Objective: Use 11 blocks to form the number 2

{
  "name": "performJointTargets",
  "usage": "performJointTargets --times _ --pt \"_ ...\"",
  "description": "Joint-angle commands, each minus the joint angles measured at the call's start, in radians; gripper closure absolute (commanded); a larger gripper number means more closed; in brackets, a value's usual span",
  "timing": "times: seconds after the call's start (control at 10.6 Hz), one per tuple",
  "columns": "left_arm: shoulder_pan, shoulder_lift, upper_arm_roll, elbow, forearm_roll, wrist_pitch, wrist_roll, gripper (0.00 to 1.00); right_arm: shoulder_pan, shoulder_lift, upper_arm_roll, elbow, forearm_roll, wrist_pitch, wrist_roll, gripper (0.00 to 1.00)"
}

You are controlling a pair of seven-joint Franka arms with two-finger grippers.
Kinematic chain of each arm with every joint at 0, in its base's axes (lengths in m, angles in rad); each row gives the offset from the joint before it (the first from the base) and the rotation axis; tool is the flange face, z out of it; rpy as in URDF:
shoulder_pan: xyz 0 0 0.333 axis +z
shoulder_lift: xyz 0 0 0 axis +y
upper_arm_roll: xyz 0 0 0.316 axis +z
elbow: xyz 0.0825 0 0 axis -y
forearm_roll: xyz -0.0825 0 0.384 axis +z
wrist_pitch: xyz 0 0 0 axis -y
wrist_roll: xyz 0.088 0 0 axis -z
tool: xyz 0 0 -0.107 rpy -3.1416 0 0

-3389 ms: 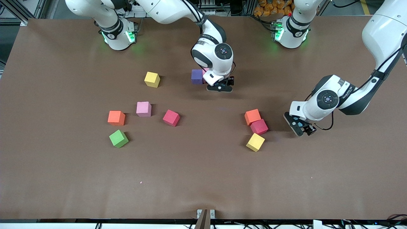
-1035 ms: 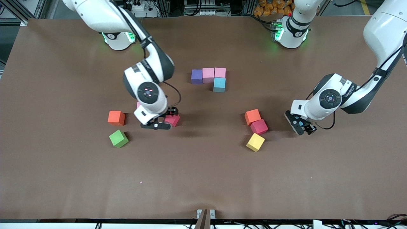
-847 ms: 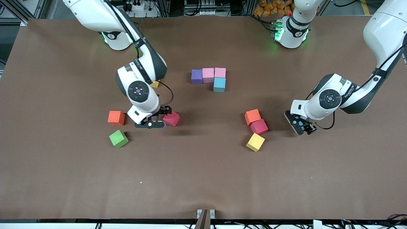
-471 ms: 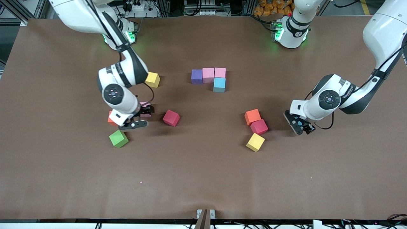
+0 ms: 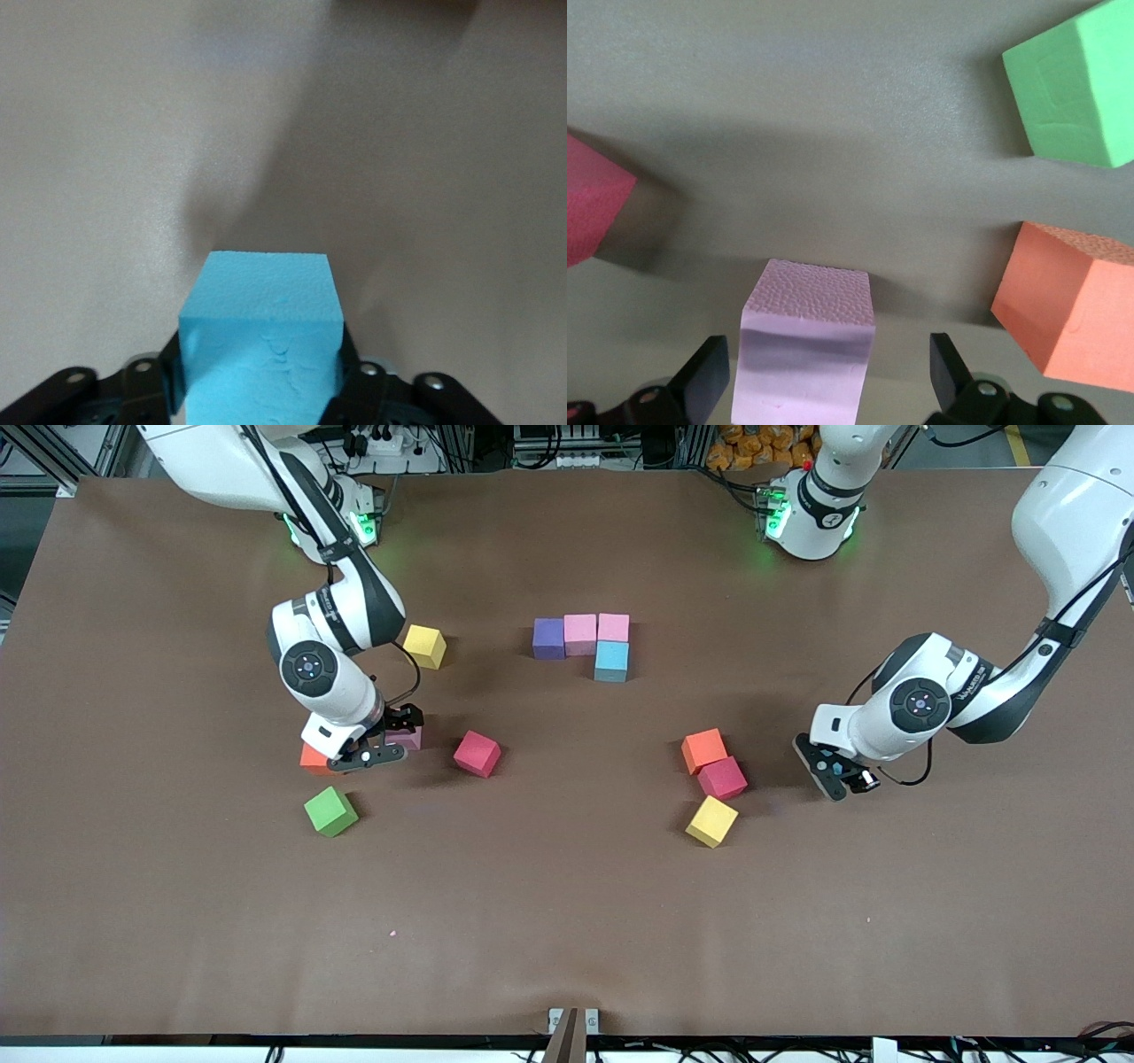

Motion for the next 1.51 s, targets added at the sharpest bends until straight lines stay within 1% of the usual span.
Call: performJointTargets --times 0.0,0.09,0.19,0.38,0.47,0.66,0.75,0.85,0.94,1.04,1.22,1.41 --pt "0.011 -0.021 -0.003 0.0 -0.011 -0.004 0.028 0.59 -0.005 -0.022 0.009 -0.07 -0.014 0.086 0.0 0.0" --pt "0.008 -0.035 -0.009 0.013 -0.023 -0.007 0.028 0.61 -0.005 -0.015 0.009 -0.085 -0.014 0.128 0.0 0.0" --pt "0.009 -0.047 -0.045 0.026 -0.057 -0.016 0.019 0.61 -0.005 -0.004 0.009 -0.087 -0.014 0.133 0.0 0.0" --pt "0.008 -0.049 -0.107 0.098 -0.211 -0.098 0.007 0.61 -0.007 0.017 0.009 -0.086 -0.014 0.153 0.008 0.0" --pt "-0.001 -0.049 -0.134 0.143 -0.268 -0.143 -0.011 0.61 -0.007 0.034 0.009 -0.087 -0.013 0.173 0.009 0.0" --pt "-0.046 -0.049 -0.156 0.207 -0.342 -0.165 -0.103 0.62 -0.005 0.047 0.01 -0.087 -0.011 0.185 0.016 0.0" --pt "-0.086 -0.047 -0.156 0.244 -0.368 -0.171 -0.151 0.63 -0.004 0.047 0.01 -0.086 -0.011 0.187 0.016 0.02" --pt "-0.131 -0.046 -0.156 0.285 -0.393 -0.18 -0.229 0.63 -0.004 0.047 0.01 -0.086 -0.011 0.185 0.016 0.26" --pt "-0.173 -0.043 -0.156 0.318 -0.404 -0.195 -0.319 0.63 -0.004 0.044 0.01 -0.086 -0.011 0.185 0.017 0.47" --pt "-0.22 -0.043 -0.155 0.336 -0.407 -0.199 -0.432 0.63 -0.004 0.036 0.012 -0.086 -0.011 0.182 0.019 0.56" --pt "-0.296 -0.041 -0.155 0.361 -0.407 -0.199 -0.65 0.63 -0.002 0.005 0.014 -0.084 -0.005 0.168 0.028 0.55" --pt "-0.366 -0.04 -0.15 0.364 -0.399 -0.199 -0.866 0.63 0.008 -0.028 0.018 -0.072 -0.003 0.127 0.051 0.51"
